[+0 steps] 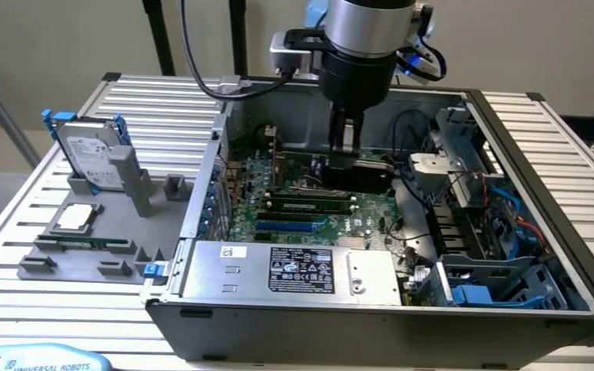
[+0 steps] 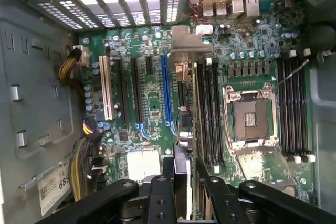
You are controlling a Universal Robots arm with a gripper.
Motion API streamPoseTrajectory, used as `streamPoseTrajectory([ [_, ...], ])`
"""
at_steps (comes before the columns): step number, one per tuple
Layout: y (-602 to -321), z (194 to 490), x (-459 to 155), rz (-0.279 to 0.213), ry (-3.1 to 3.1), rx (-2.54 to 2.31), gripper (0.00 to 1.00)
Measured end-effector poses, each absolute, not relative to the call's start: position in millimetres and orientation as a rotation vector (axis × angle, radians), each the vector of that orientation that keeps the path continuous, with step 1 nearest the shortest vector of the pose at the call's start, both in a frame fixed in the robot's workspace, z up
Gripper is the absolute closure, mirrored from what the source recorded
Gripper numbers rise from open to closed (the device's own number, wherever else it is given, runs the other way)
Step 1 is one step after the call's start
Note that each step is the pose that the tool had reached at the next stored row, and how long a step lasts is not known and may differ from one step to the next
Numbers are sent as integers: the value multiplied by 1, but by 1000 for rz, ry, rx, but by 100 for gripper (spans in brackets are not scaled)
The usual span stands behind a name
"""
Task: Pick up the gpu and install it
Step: 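Insert the gpu into the slot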
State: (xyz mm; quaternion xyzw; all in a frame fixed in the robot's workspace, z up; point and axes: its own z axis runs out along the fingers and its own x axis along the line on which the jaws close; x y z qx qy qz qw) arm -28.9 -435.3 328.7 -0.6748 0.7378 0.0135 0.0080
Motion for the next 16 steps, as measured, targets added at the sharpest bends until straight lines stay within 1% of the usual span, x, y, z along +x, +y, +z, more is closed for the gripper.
streamPoseTrajectory([
  [5,-435,324,-31,43,2245,-2176,73],
  [16,-435,310,-64,40,2231,-2193,73],
])
